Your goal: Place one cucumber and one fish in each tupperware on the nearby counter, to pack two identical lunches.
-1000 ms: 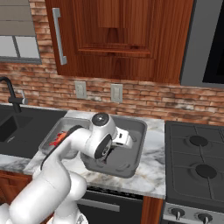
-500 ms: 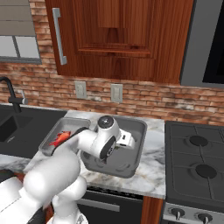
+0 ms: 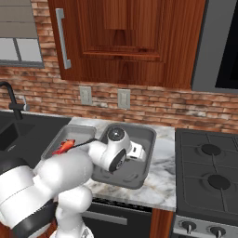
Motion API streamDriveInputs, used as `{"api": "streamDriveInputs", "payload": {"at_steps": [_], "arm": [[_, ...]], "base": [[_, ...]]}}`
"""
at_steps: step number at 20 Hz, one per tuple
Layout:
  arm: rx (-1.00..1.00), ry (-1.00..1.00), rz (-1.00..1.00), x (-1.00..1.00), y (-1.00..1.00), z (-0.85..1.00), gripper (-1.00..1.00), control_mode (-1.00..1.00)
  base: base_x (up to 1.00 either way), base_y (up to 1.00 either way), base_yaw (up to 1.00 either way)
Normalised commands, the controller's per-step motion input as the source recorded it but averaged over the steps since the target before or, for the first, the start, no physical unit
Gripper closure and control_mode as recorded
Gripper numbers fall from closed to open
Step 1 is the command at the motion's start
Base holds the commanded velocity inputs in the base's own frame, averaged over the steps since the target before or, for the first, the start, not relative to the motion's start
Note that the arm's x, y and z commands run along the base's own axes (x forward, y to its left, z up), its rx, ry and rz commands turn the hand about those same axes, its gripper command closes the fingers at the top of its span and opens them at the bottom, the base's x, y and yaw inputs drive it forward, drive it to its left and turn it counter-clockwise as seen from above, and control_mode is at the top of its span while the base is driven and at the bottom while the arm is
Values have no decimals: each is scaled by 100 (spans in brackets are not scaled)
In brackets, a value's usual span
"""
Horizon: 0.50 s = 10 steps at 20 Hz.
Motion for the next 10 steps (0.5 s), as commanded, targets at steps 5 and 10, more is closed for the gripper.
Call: {"api": "streamDriveInputs", "payload": {"at_steps": [5,10], "arm": [[0,3,0,17,-1,-11,-100,-100],[0,5,0,19,0,-4,-100,-100]], "base": [[0,0,0],[0,0,0]]}}
